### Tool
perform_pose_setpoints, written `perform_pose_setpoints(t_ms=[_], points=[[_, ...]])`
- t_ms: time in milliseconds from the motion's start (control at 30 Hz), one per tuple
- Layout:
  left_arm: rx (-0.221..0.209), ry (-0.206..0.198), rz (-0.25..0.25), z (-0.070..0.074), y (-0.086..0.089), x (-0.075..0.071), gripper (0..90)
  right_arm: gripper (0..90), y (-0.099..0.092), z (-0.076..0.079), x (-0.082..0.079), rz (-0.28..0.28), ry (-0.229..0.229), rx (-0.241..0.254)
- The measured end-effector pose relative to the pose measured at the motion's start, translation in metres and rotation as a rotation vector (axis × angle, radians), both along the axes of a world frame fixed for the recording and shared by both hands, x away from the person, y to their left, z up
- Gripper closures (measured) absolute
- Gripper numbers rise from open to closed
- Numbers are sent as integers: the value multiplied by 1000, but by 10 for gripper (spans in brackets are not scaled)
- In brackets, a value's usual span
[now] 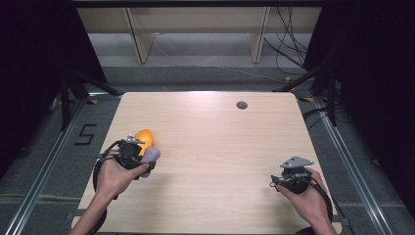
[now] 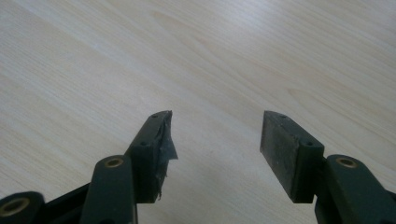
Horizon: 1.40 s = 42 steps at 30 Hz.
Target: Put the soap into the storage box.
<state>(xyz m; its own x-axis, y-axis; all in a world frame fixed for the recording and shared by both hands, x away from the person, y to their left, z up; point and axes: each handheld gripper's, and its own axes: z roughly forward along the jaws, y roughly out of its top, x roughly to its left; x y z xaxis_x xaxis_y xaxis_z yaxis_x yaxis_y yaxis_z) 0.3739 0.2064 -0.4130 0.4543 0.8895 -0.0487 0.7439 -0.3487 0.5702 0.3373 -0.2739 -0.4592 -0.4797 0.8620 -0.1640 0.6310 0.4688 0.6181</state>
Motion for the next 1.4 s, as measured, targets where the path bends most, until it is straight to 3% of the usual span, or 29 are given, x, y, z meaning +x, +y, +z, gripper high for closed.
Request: perform_pose_setpoints(t_ms=[133,267,300,433,467,500,1067,1100,1133,1267,1333,1400], points=[[-1,-21,28,-3,3,2,489,439,0,1,-1,-6,11,1],[24,-2,46,-2,8,5,489,439,0,0,0,-1,5,-2],[10,-20,52,-4,9,5,489,439,0,1,0,-3,5,-2],[21,0,68,-4,14,8,489,439,0,0,0,0,5,-2],[3,-21,77,-6,14,8,489,439,0,0,0,2,0,-3],[13,0,78,-5,15,8,489,439,1,1,-1,-12,15,9],[8,-21,113,-4,19,16,489,439,1,1,-1,-14,17,11],[19,0,104,-3,20,17,489,439,1,1,-1,-14,18,11],[11,-6,106,-3,20,17,489,439,0,0,0,0,1,-1],[6,-13,115,-3,21,19,489,439,1,1,-1,-15,21,9],[10,-4,116,-2,22,21,489,439,1,1,-1,-10,20,11],[-3,-21,121,-4,22,22,489,439,0,0,1,4,10,10]])
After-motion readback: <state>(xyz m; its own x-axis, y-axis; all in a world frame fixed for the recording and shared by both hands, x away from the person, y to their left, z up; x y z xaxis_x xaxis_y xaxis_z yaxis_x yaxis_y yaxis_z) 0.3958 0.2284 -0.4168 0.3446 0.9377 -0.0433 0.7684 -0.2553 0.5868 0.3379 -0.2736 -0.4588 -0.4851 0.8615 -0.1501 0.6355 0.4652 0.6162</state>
